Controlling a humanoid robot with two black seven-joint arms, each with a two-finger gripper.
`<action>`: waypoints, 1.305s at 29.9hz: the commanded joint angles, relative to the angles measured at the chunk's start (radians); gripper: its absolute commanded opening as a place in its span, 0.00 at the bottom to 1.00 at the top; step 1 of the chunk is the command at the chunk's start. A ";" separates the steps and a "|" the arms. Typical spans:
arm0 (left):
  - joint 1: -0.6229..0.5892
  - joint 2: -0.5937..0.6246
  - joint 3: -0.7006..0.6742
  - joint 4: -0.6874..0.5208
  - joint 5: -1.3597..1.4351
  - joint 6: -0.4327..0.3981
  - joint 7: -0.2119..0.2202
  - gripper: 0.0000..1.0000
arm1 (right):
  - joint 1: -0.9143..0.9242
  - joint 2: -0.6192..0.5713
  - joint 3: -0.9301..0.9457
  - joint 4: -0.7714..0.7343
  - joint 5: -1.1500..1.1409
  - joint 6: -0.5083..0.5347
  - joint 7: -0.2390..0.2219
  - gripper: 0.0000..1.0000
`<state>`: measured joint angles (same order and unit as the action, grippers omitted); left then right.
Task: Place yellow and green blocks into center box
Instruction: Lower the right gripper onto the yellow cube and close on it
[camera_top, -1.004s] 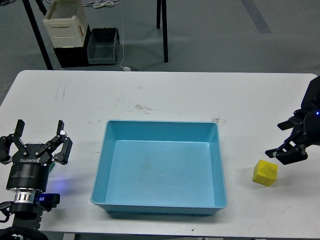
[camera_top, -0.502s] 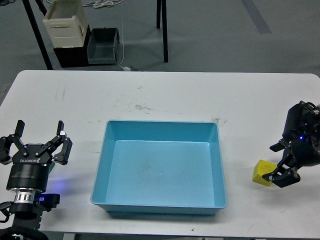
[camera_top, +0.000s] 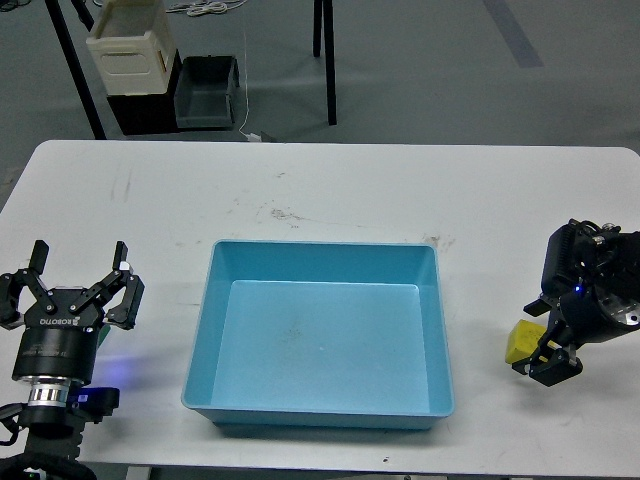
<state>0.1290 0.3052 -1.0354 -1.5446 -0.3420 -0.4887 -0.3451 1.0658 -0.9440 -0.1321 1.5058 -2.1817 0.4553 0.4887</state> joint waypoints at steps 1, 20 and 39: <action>0.001 0.000 0.000 0.001 0.000 0.000 0.000 1.00 | 0.008 -0.001 -0.031 0.001 0.000 0.000 0.000 0.99; 0.004 0.000 0.000 0.018 -0.002 0.000 0.000 1.00 | -0.007 0.042 -0.035 -0.070 0.000 -0.006 0.000 0.93; 0.006 0.000 0.000 0.018 -0.003 0.000 0.000 1.00 | -0.001 0.082 -0.037 -0.085 0.000 -0.013 0.000 0.74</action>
<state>0.1352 0.3053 -1.0355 -1.5262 -0.3452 -0.4887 -0.3451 1.0642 -0.8586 -0.1684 1.4189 -2.1817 0.4417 0.4887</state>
